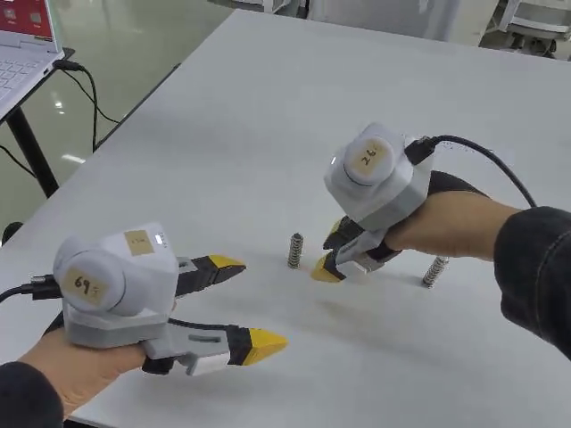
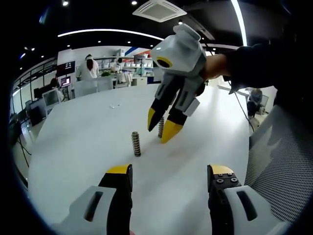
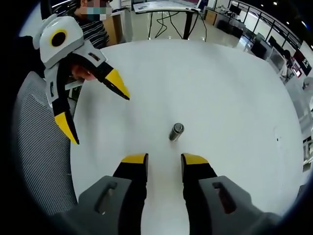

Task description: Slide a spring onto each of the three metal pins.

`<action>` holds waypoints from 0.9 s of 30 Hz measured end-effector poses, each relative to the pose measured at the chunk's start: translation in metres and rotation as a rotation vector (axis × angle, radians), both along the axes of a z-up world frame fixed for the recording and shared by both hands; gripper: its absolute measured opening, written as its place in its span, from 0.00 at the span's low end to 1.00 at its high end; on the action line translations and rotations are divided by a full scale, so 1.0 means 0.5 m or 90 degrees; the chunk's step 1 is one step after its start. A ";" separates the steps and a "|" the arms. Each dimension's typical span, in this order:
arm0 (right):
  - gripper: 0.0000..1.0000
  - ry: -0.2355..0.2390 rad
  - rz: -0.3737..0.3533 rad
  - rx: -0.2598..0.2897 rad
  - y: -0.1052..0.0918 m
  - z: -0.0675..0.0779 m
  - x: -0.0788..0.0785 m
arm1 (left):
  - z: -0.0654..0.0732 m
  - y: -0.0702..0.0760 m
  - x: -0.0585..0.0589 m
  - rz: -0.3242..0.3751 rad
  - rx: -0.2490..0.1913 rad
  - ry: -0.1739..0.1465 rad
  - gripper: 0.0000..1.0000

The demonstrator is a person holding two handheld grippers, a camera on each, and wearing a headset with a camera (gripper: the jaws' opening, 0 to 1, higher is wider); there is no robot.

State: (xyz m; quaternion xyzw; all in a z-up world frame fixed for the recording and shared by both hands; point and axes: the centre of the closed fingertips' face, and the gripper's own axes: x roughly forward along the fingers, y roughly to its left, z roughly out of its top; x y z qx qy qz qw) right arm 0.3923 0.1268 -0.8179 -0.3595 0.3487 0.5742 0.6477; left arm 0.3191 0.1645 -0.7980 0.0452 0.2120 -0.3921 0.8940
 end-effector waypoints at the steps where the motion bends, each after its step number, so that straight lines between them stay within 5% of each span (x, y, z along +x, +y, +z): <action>1: 0.29 0.000 -0.001 0.001 -0.001 0.001 -0.001 | 0.000 0.000 0.000 0.000 0.000 0.000 0.60; 16: 0.29 -0.011 -0.038 0.073 -0.033 0.043 -0.043 | 0.001 -0.003 0.000 -0.004 0.003 -0.002 0.61; 27: 0.30 -0.005 -0.065 0.111 -0.066 0.045 -0.074 | 0.010 -0.001 0.004 -0.005 0.005 -0.006 0.62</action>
